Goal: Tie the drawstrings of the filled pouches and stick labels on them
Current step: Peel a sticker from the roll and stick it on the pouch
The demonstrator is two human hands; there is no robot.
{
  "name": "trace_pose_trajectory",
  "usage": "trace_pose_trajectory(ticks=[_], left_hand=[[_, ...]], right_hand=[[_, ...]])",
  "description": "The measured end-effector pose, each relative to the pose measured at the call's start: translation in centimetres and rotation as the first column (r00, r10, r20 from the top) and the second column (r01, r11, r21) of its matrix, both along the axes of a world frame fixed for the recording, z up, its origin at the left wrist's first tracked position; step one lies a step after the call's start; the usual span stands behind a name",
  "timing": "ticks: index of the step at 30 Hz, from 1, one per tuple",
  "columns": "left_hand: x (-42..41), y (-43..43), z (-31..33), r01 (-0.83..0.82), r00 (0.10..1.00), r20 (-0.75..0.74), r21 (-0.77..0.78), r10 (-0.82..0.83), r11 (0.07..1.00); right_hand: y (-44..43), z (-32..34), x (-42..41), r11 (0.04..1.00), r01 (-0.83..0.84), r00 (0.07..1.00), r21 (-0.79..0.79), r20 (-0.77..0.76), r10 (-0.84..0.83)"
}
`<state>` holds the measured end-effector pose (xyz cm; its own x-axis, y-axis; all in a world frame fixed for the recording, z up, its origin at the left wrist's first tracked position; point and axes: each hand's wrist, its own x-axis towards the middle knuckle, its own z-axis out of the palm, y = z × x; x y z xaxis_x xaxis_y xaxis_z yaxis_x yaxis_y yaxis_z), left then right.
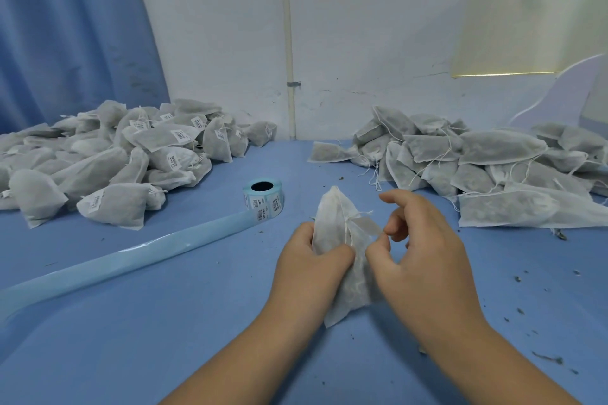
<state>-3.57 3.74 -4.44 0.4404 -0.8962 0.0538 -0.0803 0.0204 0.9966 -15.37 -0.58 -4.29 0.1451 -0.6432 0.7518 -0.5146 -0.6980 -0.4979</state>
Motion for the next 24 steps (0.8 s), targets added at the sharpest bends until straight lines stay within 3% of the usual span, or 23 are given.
trace_pose_trajectory(ticks=[9,17,24], left_hand=[[0.2,-0.3,-0.5,-0.043,0.996,0.071,-0.042,0.045,0.998],[0.1,-0.4,-0.8,-0.029,0.989,0.142,-0.072,0.039,0.997],[0.3,-0.7,-1.2,-0.02,0.975,0.218,-0.089,0.039,0.996]], right_hand=[[-0.2,0.0,-0.1,0.998,0.006,1.0,0.055,-0.003,-0.006],[0.1,0.0,0.1,0.966,-0.199,0.978,0.167,-0.034,0.207],[-0.1,0.1,0.0,0.937,-0.273,0.96,0.217,0.002,0.28]])
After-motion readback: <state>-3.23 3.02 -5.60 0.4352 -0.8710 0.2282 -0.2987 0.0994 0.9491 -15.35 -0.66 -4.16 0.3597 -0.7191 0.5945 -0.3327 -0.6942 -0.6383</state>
